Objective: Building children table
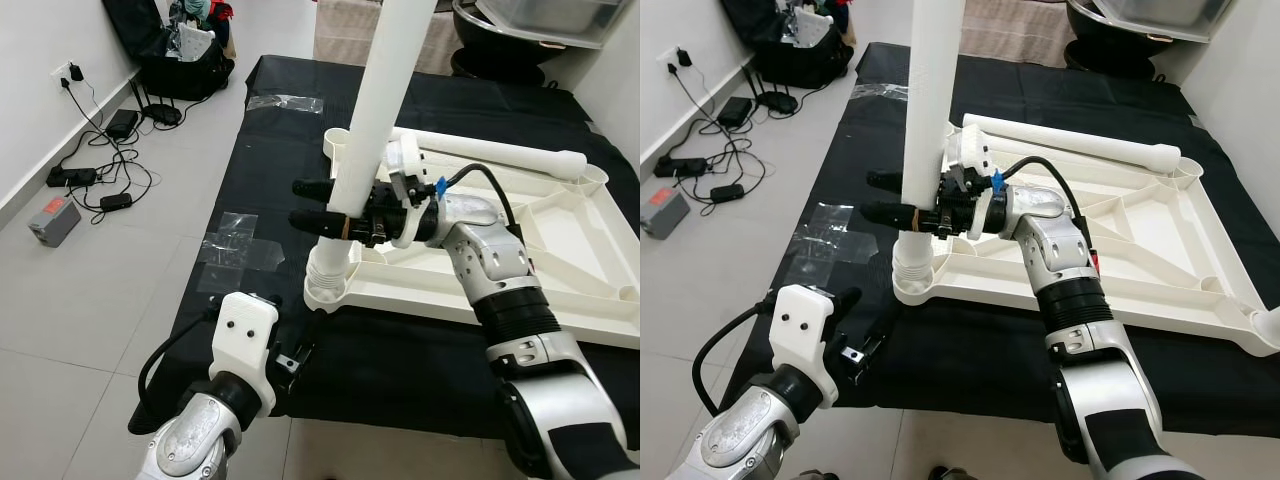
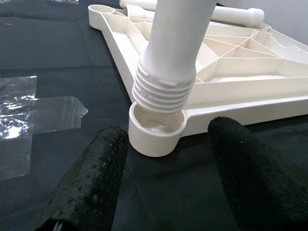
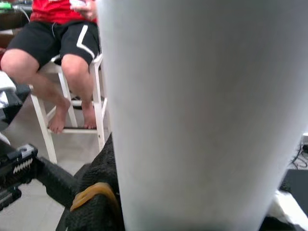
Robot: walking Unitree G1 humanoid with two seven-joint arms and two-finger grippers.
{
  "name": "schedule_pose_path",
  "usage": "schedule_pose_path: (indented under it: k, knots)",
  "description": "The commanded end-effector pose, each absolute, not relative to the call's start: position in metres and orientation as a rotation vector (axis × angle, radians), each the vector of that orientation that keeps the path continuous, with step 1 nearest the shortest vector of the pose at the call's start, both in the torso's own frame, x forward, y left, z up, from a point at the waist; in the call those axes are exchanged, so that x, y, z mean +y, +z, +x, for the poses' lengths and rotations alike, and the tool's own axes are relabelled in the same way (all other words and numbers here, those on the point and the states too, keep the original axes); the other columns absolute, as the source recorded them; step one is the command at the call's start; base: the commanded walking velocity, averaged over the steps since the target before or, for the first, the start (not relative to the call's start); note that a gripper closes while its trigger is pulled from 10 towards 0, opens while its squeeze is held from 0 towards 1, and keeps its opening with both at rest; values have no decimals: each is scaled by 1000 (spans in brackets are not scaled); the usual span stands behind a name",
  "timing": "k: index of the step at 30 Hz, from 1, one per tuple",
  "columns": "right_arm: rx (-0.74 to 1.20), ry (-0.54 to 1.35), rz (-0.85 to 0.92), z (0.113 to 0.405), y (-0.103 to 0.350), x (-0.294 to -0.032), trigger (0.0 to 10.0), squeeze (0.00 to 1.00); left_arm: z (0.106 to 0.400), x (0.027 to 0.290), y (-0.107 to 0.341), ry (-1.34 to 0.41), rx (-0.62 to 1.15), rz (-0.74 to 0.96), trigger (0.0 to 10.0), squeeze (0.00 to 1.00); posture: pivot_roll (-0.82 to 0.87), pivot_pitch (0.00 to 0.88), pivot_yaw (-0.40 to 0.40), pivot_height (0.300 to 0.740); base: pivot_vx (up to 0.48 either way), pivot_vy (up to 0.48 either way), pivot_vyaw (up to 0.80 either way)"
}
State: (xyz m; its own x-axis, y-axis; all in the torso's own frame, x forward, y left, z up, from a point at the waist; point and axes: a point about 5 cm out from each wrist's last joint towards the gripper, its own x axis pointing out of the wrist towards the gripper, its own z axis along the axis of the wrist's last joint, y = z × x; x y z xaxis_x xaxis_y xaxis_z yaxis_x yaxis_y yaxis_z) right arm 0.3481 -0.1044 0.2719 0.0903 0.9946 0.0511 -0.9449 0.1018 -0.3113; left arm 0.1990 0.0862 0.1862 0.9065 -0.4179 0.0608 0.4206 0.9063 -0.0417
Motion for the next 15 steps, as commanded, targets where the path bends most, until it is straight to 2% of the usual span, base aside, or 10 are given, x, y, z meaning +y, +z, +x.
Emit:
schedule_pose_path:
  k: [1,15]
  knots:
    - [-274,1477,-253,346,267,-101,10000,0,197,84,186,-438,-50,-58,10000,0,103,200,-109,740,0,0,0]
    - [-202,1464,-252,349,253,-98,10000,0,198,84,187,-433,-54,-58,10000,0,94,208,-116,740,0,0,0]
